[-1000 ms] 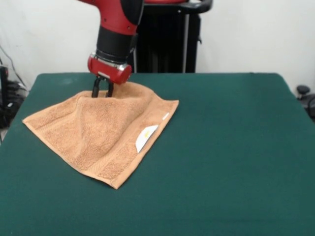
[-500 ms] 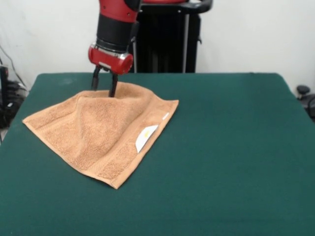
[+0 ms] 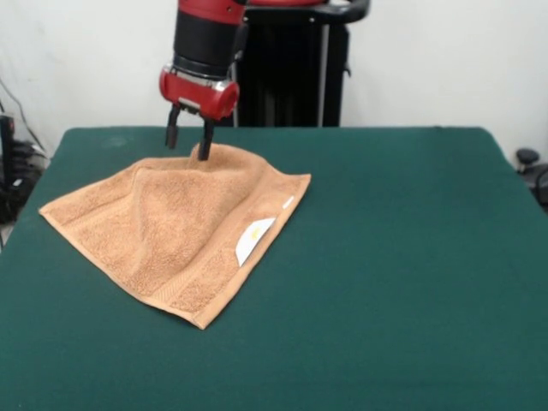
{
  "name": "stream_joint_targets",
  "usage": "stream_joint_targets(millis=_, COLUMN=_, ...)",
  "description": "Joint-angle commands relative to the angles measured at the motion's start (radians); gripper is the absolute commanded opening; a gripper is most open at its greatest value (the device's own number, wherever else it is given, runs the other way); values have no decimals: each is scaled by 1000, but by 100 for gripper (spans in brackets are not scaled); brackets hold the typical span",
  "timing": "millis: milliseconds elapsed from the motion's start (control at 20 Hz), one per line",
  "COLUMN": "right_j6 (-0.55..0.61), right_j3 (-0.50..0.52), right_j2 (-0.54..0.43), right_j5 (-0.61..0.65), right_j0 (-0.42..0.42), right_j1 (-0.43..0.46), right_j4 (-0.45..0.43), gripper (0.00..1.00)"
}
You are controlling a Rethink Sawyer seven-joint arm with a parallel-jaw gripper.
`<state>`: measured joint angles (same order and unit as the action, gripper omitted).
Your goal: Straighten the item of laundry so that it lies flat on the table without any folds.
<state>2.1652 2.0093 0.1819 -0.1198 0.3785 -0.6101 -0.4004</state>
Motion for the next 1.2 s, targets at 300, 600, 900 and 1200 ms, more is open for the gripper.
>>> stream_joint_targets(millis=300, right_j6=28, right_j3=86, right_j2=-177, right_j5=137, right_j0=68, right_j1=-43, right_j4=-63, gripper=100)
stream_joint_targets(millis=600, right_j6=50, right_j3=138, right_j2=-178, right_j5=148, right_j0=65, right_j1=-65, right_j4=-56, gripper=100)
stream_joint_targets(millis=900, right_j6=99, right_j3=161, right_j2=-123, right_j5=56, right_j0=26, right_j1=-17, right_j4=-50, gripper=100)
stream_joint_targets(millis=1200, right_j6=152, right_j3=170, right_j2=-55, right_j5=-76, right_j0=-37, right_j1=64, right_j4=-29, gripper=100)
